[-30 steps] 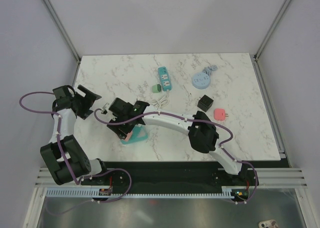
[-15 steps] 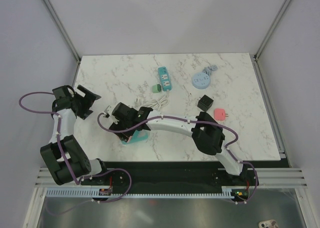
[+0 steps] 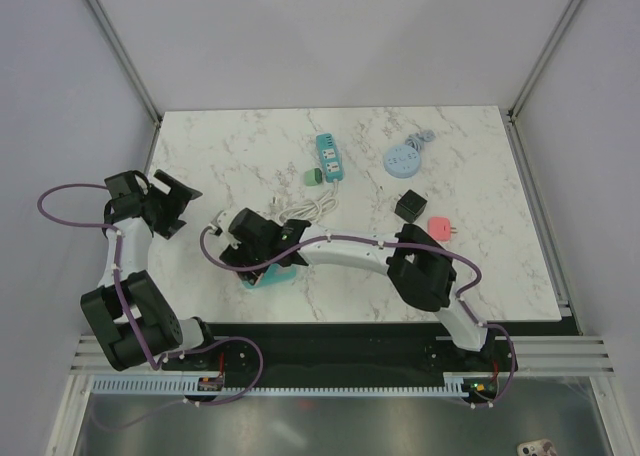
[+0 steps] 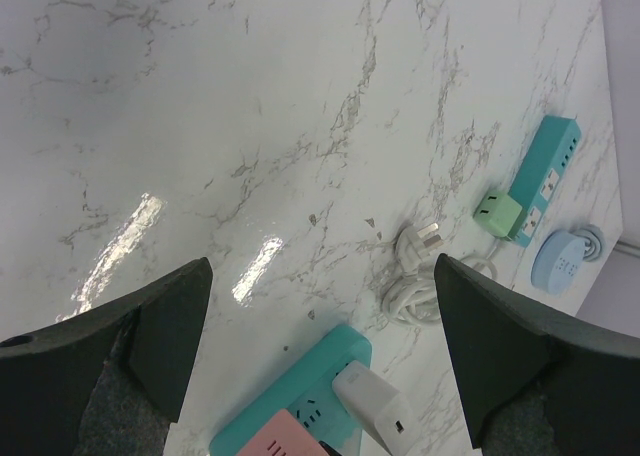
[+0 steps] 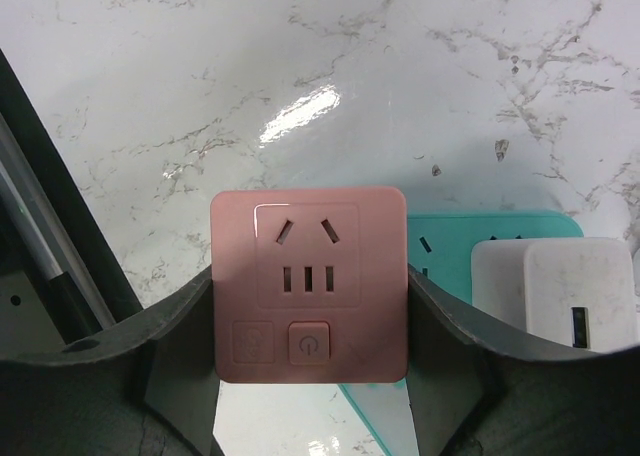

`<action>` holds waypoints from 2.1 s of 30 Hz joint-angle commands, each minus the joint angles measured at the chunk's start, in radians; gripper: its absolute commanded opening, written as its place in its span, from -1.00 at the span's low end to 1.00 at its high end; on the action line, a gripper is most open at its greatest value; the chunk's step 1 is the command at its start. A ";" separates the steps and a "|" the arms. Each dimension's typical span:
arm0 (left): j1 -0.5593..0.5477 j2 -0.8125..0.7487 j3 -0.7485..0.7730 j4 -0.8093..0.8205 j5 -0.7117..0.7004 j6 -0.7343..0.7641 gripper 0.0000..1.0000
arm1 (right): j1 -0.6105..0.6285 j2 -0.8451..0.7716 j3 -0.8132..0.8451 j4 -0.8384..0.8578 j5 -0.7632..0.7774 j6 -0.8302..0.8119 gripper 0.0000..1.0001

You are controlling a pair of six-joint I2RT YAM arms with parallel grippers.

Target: Insert the plug

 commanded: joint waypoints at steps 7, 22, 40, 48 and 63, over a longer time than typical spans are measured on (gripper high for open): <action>0.007 -0.029 -0.004 0.014 -0.022 -0.015 0.98 | 0.021 0.111 -0.164 -0.109 0.109 0.013 -1.00; 0.007 -0.035 -0.005 0.016 -0.028 -0.014 0.98 | 0.036 0.156 -0.210 -0.085 0.113 0.014 -1.00; 0.007 -0.055 0.004 0.017 -0.012 -0.012 0.98 | 0.031 0.128 -0.141 -0.069 0.130 0.042 -0.79; 0.007 -0.050 0.016 0.031 0.061 -0.021 0.97 | 0.031 0.056 0.000 -0.080 0.150 0.042 -0.03; -0.038 -0.084 0.010 0.105 0.207 0.008 0.97 | 0.031 -0.082 0.156 -0.151 0.207 0.023 0.82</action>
